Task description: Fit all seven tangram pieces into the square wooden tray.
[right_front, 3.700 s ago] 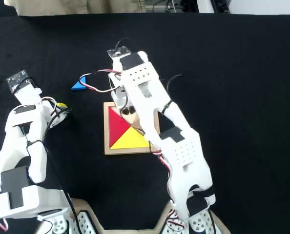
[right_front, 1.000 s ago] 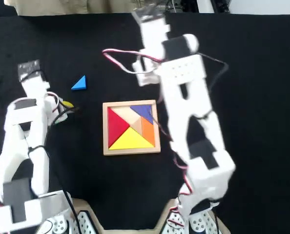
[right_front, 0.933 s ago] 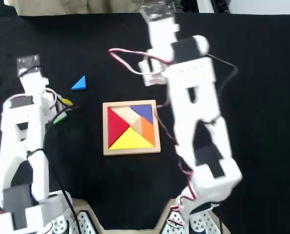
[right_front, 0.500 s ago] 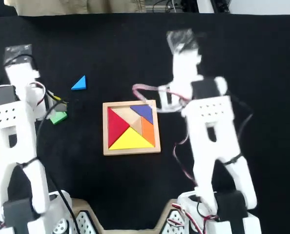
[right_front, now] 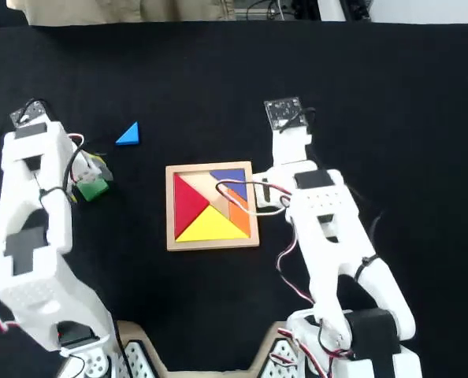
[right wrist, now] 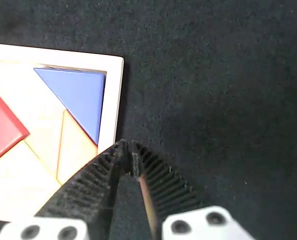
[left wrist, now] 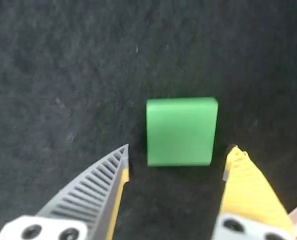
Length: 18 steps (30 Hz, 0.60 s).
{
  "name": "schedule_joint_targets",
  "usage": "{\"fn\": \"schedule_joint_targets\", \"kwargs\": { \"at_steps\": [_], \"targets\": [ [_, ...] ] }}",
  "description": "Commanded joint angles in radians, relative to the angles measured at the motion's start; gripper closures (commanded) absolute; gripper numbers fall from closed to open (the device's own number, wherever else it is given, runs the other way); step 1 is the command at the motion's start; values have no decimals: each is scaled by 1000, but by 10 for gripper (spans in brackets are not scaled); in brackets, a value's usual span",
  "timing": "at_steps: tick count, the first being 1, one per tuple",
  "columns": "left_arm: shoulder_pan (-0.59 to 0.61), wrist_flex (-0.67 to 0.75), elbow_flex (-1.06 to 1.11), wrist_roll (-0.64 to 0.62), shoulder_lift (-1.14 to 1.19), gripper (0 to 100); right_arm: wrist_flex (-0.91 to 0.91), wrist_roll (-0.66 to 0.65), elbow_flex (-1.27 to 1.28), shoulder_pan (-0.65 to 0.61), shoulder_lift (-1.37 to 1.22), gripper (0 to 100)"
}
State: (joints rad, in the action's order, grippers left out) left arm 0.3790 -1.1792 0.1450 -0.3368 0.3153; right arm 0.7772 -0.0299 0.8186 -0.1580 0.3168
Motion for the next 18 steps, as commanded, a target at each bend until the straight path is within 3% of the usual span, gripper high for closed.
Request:
{"fn": "schedule_joint_targets", "kwargs": {
  "at_steps": [1,10,18],
  "targets": [
    [-22,11,-111,-26,31,700,-37,-2,2,9,44,986],
    [-10,40,-127,-95,137,704,-38,-8,4,9,42,986],
    [13,40,-127,-29,141,709,-38,-8,5,9,42,986]
  ]
}}
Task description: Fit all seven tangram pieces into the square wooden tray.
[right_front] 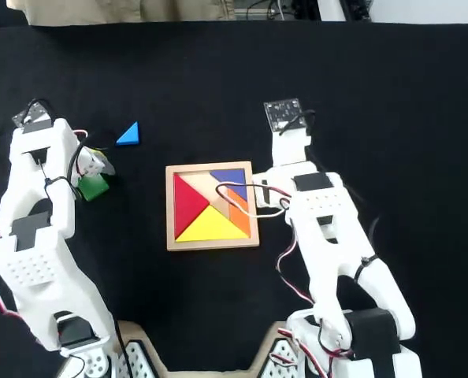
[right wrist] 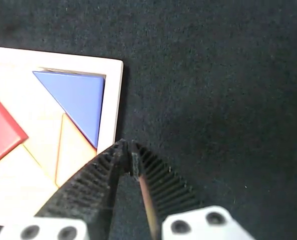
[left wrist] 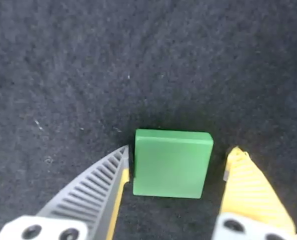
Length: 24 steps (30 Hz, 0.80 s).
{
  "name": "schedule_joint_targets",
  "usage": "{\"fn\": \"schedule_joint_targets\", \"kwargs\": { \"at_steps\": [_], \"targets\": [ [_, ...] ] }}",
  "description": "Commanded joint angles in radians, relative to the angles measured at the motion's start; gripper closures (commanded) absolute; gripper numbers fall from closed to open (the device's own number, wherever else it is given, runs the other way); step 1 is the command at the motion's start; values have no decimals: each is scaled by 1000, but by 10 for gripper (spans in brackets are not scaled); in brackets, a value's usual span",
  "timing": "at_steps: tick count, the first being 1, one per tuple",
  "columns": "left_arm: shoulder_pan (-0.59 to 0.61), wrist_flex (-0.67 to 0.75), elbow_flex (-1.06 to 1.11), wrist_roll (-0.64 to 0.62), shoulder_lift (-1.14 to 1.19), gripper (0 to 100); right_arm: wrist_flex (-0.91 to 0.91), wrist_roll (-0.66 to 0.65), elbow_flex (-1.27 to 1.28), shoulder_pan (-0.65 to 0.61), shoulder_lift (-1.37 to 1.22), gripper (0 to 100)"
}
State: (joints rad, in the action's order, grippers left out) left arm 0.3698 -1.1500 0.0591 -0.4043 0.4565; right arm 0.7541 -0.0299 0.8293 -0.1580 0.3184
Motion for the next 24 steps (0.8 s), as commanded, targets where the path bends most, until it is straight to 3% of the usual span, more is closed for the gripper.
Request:
{"fn": "schedule_joint_targets", "kwargs": {
  "at_steps": [1,6,13,19,24],
  "targets": [
    [21,11,-41,46,0,724,-15,-8,-5,9,41,986],
    [24,3,-39,52,0,824,-48,-9,18,9,41,986],
    [5,-94,-71,51,-11,826,-77,-8,31,9,41,986],
    [-206,-371,-166,46,-232,827,-80,-3,28,14,41,986],
    [-427,-408,-166,43,-477,827,-78,-3,27,34,42,986]
  ]
}}
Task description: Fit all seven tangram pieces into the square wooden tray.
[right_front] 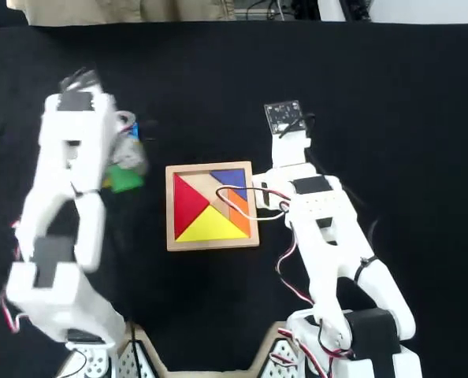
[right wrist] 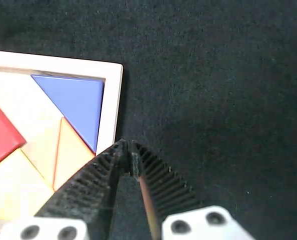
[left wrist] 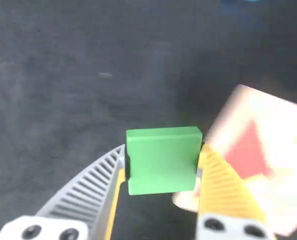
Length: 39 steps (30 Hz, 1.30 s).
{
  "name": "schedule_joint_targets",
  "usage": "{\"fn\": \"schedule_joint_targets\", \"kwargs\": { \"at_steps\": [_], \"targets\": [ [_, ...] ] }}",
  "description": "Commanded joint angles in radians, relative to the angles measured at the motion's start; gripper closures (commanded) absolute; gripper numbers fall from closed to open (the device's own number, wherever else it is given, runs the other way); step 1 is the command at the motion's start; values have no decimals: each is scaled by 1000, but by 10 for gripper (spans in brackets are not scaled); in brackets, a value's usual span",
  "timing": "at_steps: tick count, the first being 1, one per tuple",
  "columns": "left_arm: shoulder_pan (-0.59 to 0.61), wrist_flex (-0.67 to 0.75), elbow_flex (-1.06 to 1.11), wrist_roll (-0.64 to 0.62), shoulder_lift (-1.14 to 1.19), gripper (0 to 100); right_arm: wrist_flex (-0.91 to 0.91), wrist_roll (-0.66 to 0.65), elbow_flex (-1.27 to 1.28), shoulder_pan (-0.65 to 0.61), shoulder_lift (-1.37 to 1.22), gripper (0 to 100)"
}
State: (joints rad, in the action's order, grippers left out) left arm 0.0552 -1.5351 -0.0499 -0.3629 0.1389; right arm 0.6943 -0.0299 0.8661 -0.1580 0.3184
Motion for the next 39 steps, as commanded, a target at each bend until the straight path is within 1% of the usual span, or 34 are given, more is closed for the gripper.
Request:
{"fn": "schedule_joint_targets", "kwargs": {
  "at_steps": [1,3,4,8,9,11,13,18,22,30,35,39],
  "targets": [
    [-143,-14,-53,6,-172,827,-20,-3,-10,44,42,986],
    [-196,29,-33,34,-173,826,-21,-3,-13,74,42,986],
    [-214,60,-18,92,-172,826,-21,-2,-15,87,45,986],
    [-294,204,64,460,-123,826,-21,-2,-35,147,42,986],
    [-306,233,71,531,-104,827,-21,-2,-35,161,42,986],
    [-325,287,73,603,-63,827,-38,-2,-31,181,42,986],
    [-346,327,73,629,-21,826,-63,-2,-25,196,41,986],
    [-421,339,73,704,66,826,-114,-2,-4,215,41,986],
    [-410,342,31,775,132,826,-120,-2,5,212,41,986],
    [-383,339,-70,833,256,821,-120,-2,5,210,41,986],
    [-378,339,-113,833,295,731,-120,-2,5,210,41,986],
    [-378,344,-113,833,301,715,-120,-2,5,209,41,986]
  ]
}}
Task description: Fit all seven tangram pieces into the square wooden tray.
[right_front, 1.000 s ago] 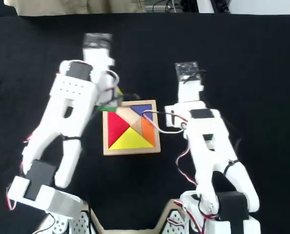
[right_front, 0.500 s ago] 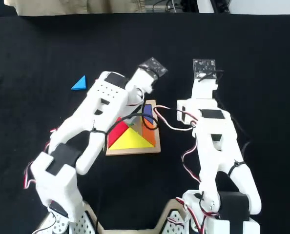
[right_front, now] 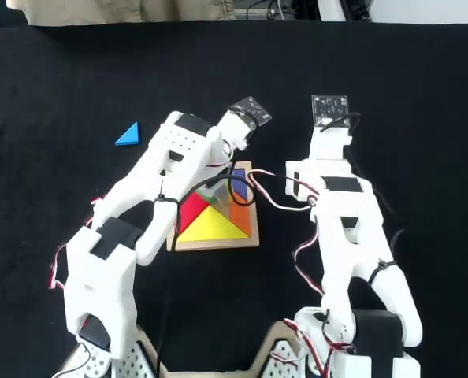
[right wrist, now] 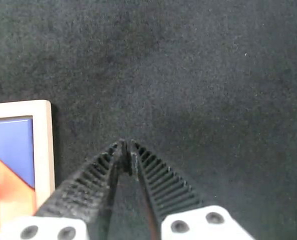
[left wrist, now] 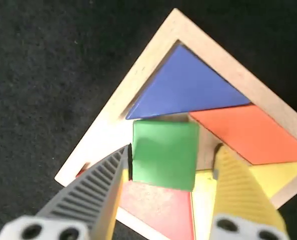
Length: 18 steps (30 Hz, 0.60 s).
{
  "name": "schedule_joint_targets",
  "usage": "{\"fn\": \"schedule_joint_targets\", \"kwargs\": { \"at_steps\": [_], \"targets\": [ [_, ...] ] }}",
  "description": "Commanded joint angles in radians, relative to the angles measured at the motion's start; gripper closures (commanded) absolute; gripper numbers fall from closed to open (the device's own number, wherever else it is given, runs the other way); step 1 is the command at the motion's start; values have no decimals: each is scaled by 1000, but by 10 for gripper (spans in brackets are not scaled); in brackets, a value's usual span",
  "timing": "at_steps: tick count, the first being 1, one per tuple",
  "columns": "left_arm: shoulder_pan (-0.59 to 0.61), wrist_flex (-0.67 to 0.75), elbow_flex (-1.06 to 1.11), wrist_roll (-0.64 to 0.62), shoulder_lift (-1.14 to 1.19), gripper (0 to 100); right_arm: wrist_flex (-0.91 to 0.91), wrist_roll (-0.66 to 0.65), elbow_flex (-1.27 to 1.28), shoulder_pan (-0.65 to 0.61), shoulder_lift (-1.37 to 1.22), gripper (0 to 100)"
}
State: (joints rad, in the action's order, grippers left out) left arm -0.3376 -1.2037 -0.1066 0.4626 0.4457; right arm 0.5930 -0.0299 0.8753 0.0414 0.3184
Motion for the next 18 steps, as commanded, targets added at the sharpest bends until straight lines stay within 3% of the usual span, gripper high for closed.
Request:
{"fn": "schedule_joint_targets", "kwargs": {
  "at_steps": [1,6,12,18],
  "targets": [
    [15,11,-56,5,-6,713,-18,-2,-4,9,41,986],
    [30,6,-56,2,-15,711,-18,-2,-4,9,41,986],
    [177,-49,-171,2,-44,714,-18,-2,-4,9,41,986],
    [206,6,-174,9,15,714,-18,-2,-4,9,41,986]
  ]
}}
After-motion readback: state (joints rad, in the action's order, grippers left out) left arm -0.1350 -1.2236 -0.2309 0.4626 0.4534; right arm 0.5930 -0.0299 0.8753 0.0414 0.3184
